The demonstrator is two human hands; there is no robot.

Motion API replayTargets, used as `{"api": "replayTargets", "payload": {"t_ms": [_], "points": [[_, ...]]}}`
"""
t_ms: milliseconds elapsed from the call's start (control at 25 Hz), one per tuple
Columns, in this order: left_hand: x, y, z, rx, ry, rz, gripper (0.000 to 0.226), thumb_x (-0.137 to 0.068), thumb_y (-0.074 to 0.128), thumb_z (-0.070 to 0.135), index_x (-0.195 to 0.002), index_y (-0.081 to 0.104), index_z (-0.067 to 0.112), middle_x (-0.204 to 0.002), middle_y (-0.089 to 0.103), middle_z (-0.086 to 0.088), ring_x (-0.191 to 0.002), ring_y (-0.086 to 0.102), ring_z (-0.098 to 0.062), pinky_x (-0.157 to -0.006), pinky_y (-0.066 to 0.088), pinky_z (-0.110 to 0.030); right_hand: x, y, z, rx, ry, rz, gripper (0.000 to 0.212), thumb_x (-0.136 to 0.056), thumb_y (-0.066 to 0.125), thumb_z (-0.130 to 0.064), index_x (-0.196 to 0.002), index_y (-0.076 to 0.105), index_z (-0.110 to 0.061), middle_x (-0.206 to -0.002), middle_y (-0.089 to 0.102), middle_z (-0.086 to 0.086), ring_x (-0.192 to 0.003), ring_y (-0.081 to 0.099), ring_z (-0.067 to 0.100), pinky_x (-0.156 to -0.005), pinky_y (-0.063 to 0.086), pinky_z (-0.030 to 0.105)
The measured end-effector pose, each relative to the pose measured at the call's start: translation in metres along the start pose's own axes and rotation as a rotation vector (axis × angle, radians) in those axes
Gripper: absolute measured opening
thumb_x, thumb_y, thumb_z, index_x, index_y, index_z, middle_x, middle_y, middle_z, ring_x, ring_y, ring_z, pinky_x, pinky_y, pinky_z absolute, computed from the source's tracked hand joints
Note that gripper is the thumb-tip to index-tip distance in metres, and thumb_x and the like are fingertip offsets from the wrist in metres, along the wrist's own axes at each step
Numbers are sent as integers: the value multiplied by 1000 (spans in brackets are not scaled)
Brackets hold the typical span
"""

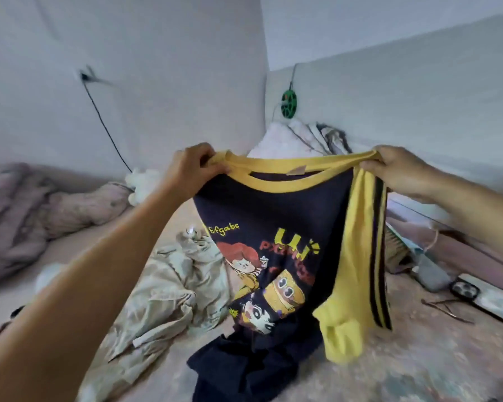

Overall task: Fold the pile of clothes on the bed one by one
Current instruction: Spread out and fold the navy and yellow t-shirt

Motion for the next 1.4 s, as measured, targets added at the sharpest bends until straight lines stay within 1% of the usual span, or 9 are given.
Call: {"api": "replayTargets", "payload": {"t_ms": [280, 440, 600, 680, 840, 1040, 1200, 1280, 1400], "points": [[-22, -182, -14, 32, -57, 231, 32, -79, 75, 28, -65, 49, 18, -60, 40, 6, -57, 35, -9, -50, 28, -19, -74, -21, -180, -22, -267, 85, 31, -93, 59, -26, -90, 59, 5, -82, 51, 14, -75, 47, 23, -60, 29, 33], [-14, -227, -23, 110, -126, 243, 21, -82, 73, 27, -76, 57, 13, -69, 49, 3, -61, 44, -9, -57, 36, -20, -91, -24, -242, 56, -388, 14, 23, -91, 61, -13, -91, 63, 10, -81, 53, 15, -74, 46, 24, -63, 32, 33], [-1, -257, -25, 403, -178, 231, 16, -90, 63, 30, -93, 71, 17, -83, 63, 1, -73, 58, -9, -63, 47, -20, -99, -46, -288, 43, -495, 145, 19, -92, 57, -11, -93, 68, 5, -92, 65, 22, -87, 59, 38, -78, 48, 42], [2, -275, -24, 391, -156, 301, 13, -85, 70, 20, -97, 71, 15, -81, 62, -1, -73, 58, -11, -60, 48, -14, -102, -53, -306, 45, -532, 198, 23, -93, 56, -14, -81, 66, 4, -80, 63, 20, -75, 57, 36, -66, 45, 35], [0, -312, -14, 98, -106, 427, 22, -79, 74, 12, -96, 60, 15, -72, 57, -6, -66, 51, -17, -59, 41, -25, -114, -57, -331, 176, -535, 271, 33, -96, 48, -14, -65, 48, -2, -66, 48, 10, -62, 43, 24, -55, 31, 33], [-2, -339, 14, -441, -32, 475, 14, -93, 52, 8, -103, 57, 0, -95, 59, -14, -87, 57, -31, -75, 44, -37, -112, -54, -358, 804, -682, 353, 15, -95, 37, -7, -89, 51, -9, -77, 54, 2, -74, 56, 26, -71, 38, 34], [7, -331, 54, -935, 250, 363, 29, -94, 47, 5, -122, 42, 4, -103, 58, -11, -80, 54, -28, -67, 43, -37, -104, -67, -367, 827, -762, 422, 18, -90, 41, 1, -97, 54, -9, -81, 52, 1, -71, 51, 25, -52, 26, 28], [4, -352, 51, -714, 132, 402, 33, -95, 49, 9, -127, 42, 6, -107, 58, -11, -90, 54, -28, -73, 40, -33, -106, -75, -366, 635, -729, 437, 17, -91, 42, 0, -96, 56, -8, -85, 56, 7, -72, 51, 29, -51, 27, 29], [-1, -374, 32, -240, -73, 522, 17, -91, 58, 13, -106, 52, 8, -94, 60, -10, -90, 55, -27, -66, 39, -29, -121, -75, -360, 175, -568, 284, 17, -91, 44, -2, -76, 54, 1, -73, 54, 16, -61, 51, 28, -51, 35, 29]]}}
Point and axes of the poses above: each hand's wrist, its own x-axis away from the middle knuckle, its own y-axis out of the palm, z = x × y, the point moved 10 cm from there along -x, towards the middle knuckle
